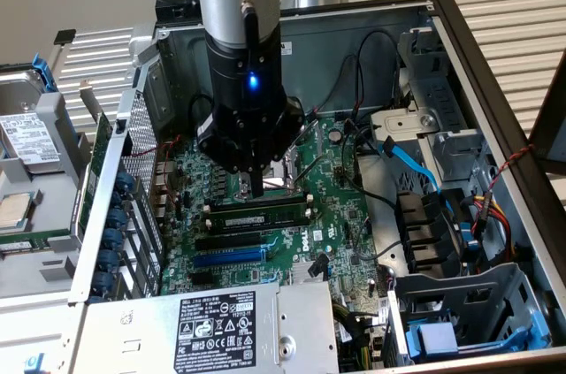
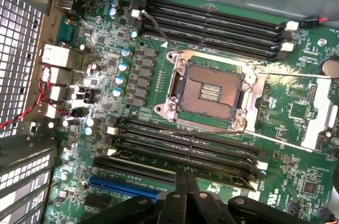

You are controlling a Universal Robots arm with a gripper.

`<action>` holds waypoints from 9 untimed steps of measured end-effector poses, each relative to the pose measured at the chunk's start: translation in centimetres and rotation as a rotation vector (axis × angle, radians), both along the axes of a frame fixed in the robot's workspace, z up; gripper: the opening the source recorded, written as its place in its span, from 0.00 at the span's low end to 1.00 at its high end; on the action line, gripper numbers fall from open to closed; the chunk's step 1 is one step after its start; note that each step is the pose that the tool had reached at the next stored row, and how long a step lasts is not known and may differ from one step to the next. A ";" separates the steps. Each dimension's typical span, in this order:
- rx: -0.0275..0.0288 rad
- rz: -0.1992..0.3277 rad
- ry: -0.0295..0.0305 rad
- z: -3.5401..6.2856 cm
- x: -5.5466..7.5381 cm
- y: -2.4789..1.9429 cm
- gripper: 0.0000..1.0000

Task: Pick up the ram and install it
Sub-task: 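Press down the ram until it locks into place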

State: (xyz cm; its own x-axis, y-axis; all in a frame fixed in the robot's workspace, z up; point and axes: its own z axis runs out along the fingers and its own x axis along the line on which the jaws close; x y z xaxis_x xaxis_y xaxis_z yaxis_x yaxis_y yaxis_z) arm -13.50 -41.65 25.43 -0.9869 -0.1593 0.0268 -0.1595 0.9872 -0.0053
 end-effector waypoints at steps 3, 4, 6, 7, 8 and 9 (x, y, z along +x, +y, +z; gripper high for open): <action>-0.0003 -0.028 -0.0034 -0.01 0.0 0.00 0.11; -0.0006 -0.033 -0.0059 -0.01 0.0 0.00 0.11; -0.0010 -0.047 -0.0124 -0.02 0.0 0.00 0.11; -0.0014 -0.054 -0.0151 -0.01 0.0 0.00 0.11; -0.0013 -0.062 -0.0178 -0.02 0.0 0.00 0.11; -0.0016 -0.070 -0.0199 -0.02 0.0 0.00 0.11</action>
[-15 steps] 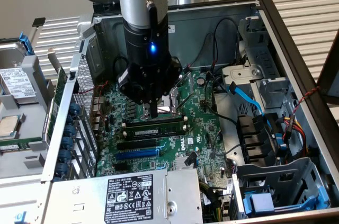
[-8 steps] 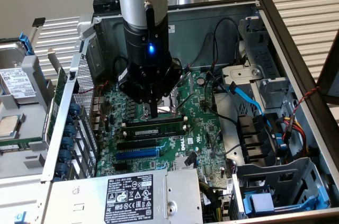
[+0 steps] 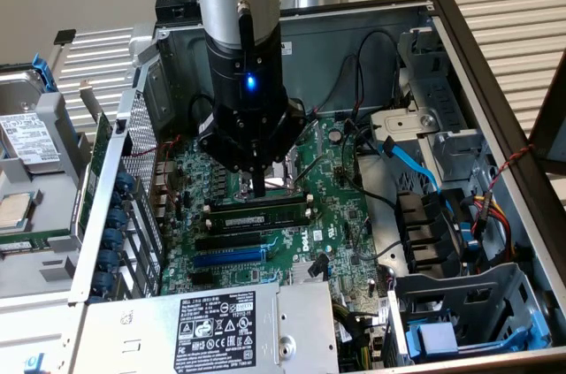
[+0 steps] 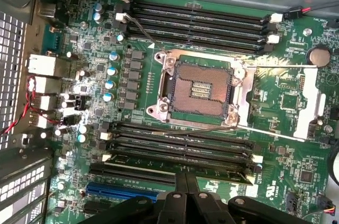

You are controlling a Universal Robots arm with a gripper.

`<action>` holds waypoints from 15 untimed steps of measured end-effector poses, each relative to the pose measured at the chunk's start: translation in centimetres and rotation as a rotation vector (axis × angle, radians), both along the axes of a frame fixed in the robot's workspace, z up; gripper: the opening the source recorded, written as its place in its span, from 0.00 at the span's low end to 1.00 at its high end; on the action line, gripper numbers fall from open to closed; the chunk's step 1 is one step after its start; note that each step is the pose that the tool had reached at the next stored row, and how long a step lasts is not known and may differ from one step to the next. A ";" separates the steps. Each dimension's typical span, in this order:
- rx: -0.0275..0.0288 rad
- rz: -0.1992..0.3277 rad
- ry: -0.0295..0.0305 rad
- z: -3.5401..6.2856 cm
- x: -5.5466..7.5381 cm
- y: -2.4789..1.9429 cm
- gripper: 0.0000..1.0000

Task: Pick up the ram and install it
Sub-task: 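Press down the ram until it locks into place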

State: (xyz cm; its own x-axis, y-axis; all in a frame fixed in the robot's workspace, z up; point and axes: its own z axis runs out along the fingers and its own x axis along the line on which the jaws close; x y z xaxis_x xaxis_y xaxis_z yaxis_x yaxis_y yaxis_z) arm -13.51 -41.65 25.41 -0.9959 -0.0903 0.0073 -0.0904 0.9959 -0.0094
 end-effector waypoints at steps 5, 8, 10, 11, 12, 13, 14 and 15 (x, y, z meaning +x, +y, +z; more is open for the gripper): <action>-0.0014 -0.046 -0.0034 0.00 0.0 0.00 0.11; -0.0018 -0.078 -0.0044 0.00 0.0 0.00 0.11; -0.0019 -0.102 -0.0051 0.00 0.0 0.00 0.11; -0.0020 -0.113 -0.0053 0.00 0.0 0.00 0.11; -0.0020 -0.123 -0.0054 0.00 0.0 0.00 0.11; -0.0021 -0.133 -0.0055 0.00 0.0 0.00 0.11; -0.0024 -0.141 -0.0054 0.00 0.0 0.00 0.11; -0.0031 -0.145 -0.0052 0.02 0.0 0.00 0.11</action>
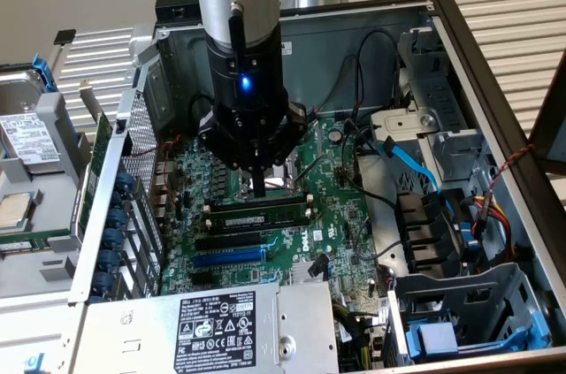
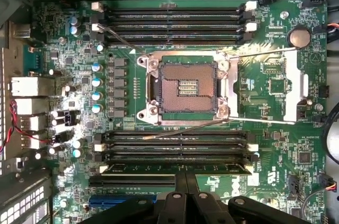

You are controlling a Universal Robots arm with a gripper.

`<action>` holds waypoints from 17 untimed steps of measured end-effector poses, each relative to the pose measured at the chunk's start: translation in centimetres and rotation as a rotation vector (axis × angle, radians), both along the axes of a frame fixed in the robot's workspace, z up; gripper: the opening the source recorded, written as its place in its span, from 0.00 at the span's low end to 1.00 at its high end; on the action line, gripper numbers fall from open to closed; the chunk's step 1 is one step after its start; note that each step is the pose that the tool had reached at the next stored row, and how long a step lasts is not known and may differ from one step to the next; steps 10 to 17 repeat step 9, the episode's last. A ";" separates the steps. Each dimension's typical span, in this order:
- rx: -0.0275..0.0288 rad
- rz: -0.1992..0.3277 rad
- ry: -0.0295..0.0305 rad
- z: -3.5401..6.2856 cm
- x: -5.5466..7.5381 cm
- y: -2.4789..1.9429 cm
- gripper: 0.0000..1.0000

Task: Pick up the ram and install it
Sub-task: 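Press down the ram until it locks into place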

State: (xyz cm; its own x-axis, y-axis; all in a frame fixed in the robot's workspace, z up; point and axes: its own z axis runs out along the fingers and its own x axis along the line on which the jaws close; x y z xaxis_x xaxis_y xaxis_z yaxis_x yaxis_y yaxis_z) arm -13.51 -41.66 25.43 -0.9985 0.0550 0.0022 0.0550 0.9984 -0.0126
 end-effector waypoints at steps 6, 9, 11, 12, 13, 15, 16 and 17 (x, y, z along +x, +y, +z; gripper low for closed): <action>-0.0007 -0.010 -0.0009 -0.02 0.0 0.00 0.11; -0.0007 -0.010 -0.0009 -0.02 0.0 0.00 0.11; -0.0007 -0.010 -0.0009 -0.02 0.0 0.00 0.11; -0.0007 -0.010 -0.0009 -0.02 0.0 0.00 0.11; -0.0007 -0.010 -0.0009 -0.02 0.0 0.00 0.11; -0.0007 -0.010 -0.0009 -0.02 0.0 0.00 0.11; -0.0007 -0.010 -0.0009 -0.02 0.0 0.00 0.11; -0.0007 -0.010 -0.0009 -0.02 0.0 0.00 0.11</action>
